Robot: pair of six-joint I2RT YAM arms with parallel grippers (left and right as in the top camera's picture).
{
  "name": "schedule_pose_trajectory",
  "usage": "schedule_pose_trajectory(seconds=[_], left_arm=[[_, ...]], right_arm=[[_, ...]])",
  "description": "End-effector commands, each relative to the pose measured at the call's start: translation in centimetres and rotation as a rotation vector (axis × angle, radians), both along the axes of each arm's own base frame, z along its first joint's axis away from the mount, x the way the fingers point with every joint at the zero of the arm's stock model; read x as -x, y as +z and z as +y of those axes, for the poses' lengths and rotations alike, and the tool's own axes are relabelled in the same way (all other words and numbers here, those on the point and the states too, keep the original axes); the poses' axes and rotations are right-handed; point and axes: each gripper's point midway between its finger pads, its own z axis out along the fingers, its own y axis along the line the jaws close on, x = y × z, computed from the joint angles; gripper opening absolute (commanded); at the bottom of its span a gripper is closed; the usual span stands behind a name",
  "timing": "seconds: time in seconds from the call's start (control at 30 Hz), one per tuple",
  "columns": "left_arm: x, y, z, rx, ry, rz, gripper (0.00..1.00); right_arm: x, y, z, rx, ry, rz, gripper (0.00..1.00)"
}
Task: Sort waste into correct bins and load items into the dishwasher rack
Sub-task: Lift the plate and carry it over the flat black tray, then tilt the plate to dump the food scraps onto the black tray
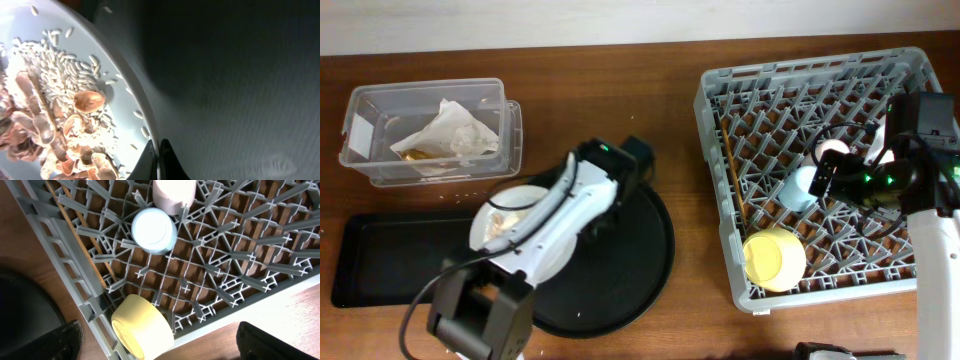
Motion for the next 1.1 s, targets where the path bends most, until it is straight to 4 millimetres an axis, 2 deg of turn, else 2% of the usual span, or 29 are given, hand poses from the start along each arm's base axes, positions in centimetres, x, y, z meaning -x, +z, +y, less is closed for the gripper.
schedule_pose_trajectory(seconds=[0.0,0.13,0.2,0.37,0.63,0.8,0.9,1.07], left_arm=[[-2.8,0.9,3.5,-0.027,0.067,-0.053,0.01],[-4.8,0.7,7.3,0.0,0.148,-0.074,0.01],[-5.1,0.7,9.2,0.002,0.196,-0.074,0.01],[-5.3,0.5,12.3,0.025,0.305,-0.082,0.01],[-6.4,-0.4,14.3,0.246,0.406,-0.091,0.01],[-6.1,1.2,16.6,0.26,0.449,-0.144,0.01],[-6.9,3.3,17.5,0.409,0.458,-0.241,0.01],[-6.9,4.1,18.8,0.545,0.504,-0.283,0.01]], right_arm=[[-0.1,0.4,-0.4,0.011,-0.017,-0.01,0.99],[-0.1,0.4,-0.4,0.011,-0.017,-0.011,0.99],[-0.1,0.4,-0.4,0.011,-0.017,-0.011,0.99],[-0.1,0.4,-0.4,0.011,-0.017,-0.011,0.99],[-0.1,0.4,-0.4,0.011,-0.017,-0.01,0.99],[-0.1,0.4,-0.4,0.011,-0.017,-0.01,0.99],[-0.1,0.4,-0.4,0.011,-0.017,-0.011,0.99],[-0.1,0.4,-0.4,0.011,-0.017,-0.011,0.99]])
